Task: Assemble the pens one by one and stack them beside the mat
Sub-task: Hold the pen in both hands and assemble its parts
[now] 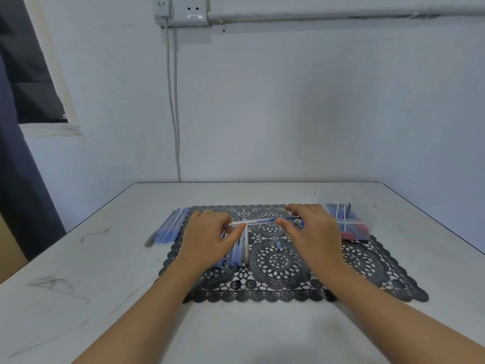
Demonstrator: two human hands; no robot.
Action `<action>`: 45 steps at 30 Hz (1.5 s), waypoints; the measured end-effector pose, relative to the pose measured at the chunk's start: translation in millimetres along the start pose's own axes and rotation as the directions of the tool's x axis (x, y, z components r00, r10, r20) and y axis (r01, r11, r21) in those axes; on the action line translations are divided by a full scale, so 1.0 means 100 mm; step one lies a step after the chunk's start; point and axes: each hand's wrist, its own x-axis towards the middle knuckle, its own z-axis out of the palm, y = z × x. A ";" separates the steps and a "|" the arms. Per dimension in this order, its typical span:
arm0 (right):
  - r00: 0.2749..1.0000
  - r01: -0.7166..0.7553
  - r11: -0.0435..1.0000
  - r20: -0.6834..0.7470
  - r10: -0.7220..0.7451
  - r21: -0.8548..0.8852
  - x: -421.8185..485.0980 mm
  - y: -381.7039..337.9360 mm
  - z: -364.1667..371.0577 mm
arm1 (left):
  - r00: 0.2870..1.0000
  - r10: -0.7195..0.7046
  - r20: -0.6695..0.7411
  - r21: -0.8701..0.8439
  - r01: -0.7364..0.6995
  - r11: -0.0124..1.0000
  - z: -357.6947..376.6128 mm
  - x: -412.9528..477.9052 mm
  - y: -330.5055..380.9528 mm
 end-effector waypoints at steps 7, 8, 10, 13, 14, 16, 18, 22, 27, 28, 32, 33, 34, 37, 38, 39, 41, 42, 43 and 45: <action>0.999 0.041 0.989 0.025 -0.045 0.140 -0.04 -0.05 0.01 | 1.000 0.025 -0.008 -0.019 -0.025 0.999 0.01 -0.01 0.03; 0.997 0.063 0.986 0.024 -0.067 0.157 -0.04 -0.04 0.02 | 1.000 0.028 -0.007 -0.021 -0.028 0.999 0.01 -0.01 0.03; 0.993 0.111 0.974 0.028 -0.119 0.197 -0.05 -0.04 0.04 | 0.999 0.034 -0.003 -0.015 -0.034 0.999 0.02 -0.01 0.03; 0.980 0.180 0.950 0.032 -0.194 0.253 -0.05 -0.03 0.06 | 0.999 0.042 -0.015 0.000 -0.042 0.999 0.02 -0.01 0.04; 0.977 0.194 0.943 0.034 -0.211 0.269 -0.05 -0.03 0.06 | 0.999 0.042 -0.018 0.000 -0.042 0.999 0.02 -0.01 0.04; 0.970 0.210 0.927 0.051 -0.236 0.310 -0.05 -0.04 0.07 | 0.999 0.044 -0.022 -0.001 -0.044 0.999 0.02 -0.02 0.05; 0.962 0.224 0.914 0.071 -0.262 0.338 -0.06 -0.04 0.08 | 0.998 0.050 -0.029 0.002 -0.050 0.999 0.02 -0.02 0.06; 0.956 0.219 0.887 0.091 -0.278 0.408 -0.06 -0.06 0.08 | 0.997 0.060 -0.040 -0.006 -0.060 0.998 0.03 -0.02 0.07; 0.957 0.177 0.853 0.118 -0.266 0.491 -0.05 -0.10 0.05 | 0.996 0.071 -0.048 -0.013 -0.072 0.997 0.04 -0.02 0.08; 0.955 0.170 0.848 0.129 -0.267 0.502 -0.05 -0.10 0.05 | 0.997 0.067 -0.046 -0.017 -0.068 0.998 0.04 -0.03 0.07; 0.945 0.125 0.832 0.191 -0.266 0.540 -0.05 -0.09 0.04 | 0.998 0.059 -0.034 -0.026 -0.060 0.998 0.03 -0.03 0.07; 0.943 0.106 0.829 0.209 -0.259 0.550 -0.05 -0.09 0.04 | 0.998 0.056 -0.028 -0.026 -0.056 0.998 0.03 -0.03 0.07; 0.941 0.092 0.826 0.223 -0.254 0.556 -0.05 -0.09 0.04 | 0.998 0.053 -0.025 -0.023 -0.054 0.998 0.03 -0.03 0.06; 0.939 0.094 0.831 0.229 -0.257 0.548 -0.04 -0.09 0.03 | 0.999 0.050 -0.010 -0.014 -0.051 0.999 0.05 -0.03 0.05; 0.939 0.110 0.844 0.223 -0.261 0.525 -0.04 -0.08 0.03 | 0.999 0.050 -0.005 -0.012 -0.050 0.999 0.05 -0.03 0.05; 0.940 0.128 0.859 0.215 -0.264 0.496 -0.03 -0.07 0.03 | 0.999 0.048 0.000 -0.012 -0.048 0.999 0.05 -0.03 0.04; 0.951 0.135 0.882 0.193 -0.243 0.451 -0.02 -0.06 0.02 | 0.999 0.044 0.008 -0.019 -0.044 0.999 0.04 -0.02 0.03; 0.959 0.122 0.892 0.179 -0.219 0.436 -0.02 -0.06 0.02 | 0.999 0.041 0.010 -0.021 -0.041 0.999 0.04 -0.02 0.03; 0.968 0.106 0.901 0.164 -0.191 0.420 -0.01 -0.05 0.02 | 0.999 0.036 0.016 -0.020 -0.035 0.999 0.04 -0.01 0.02; 0.978 0.059 0.926 0.164 -0.128 0.373 0.01 -0.02 0.02 | 0.999 0.019 0.036 -0.011 -0.019 1.000 0.04 -0.01 0.01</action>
